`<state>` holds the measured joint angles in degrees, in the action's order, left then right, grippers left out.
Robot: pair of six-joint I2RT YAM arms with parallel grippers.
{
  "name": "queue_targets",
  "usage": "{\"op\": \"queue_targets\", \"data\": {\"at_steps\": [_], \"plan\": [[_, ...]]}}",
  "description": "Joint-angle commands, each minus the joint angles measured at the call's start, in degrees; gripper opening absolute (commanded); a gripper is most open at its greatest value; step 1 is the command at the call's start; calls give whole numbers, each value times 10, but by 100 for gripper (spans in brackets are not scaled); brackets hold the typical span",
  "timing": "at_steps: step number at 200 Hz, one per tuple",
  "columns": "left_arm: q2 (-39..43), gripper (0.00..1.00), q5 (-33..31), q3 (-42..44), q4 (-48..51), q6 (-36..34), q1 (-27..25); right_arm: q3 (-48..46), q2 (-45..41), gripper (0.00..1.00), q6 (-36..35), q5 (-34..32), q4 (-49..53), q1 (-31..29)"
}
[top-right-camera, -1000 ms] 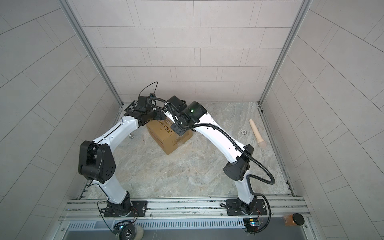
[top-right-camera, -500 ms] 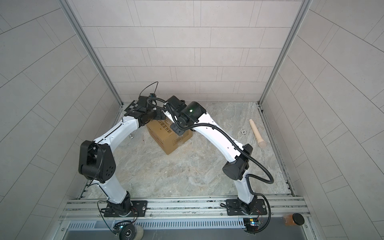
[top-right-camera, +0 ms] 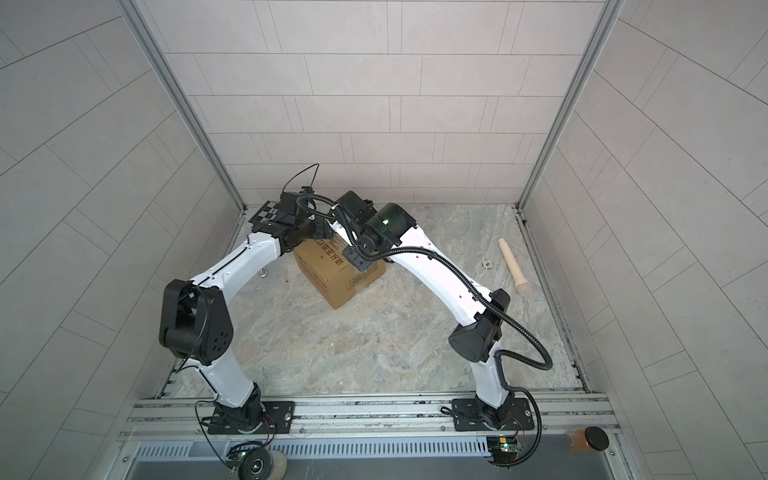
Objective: Unpack the express box
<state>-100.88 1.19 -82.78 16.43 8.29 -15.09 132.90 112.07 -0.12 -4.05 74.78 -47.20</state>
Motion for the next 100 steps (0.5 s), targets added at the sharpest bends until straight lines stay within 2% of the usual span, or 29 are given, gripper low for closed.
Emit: {"op": "queue_targets", "data": {"at_steps": [1, 54, 100], "plan": [[-32, 99, 28, 25, 54, 8, -17, -18, -33, 0, -8, 2, -10, -1], [-28, 99, 37, 25, 51, 14, -19, -71, -13, 0, 4, 22, -83, -1], [-22, 99, 48, 37, 40, 23, -18, -71, 18, 0, 9, 36, -101, -1]]}}
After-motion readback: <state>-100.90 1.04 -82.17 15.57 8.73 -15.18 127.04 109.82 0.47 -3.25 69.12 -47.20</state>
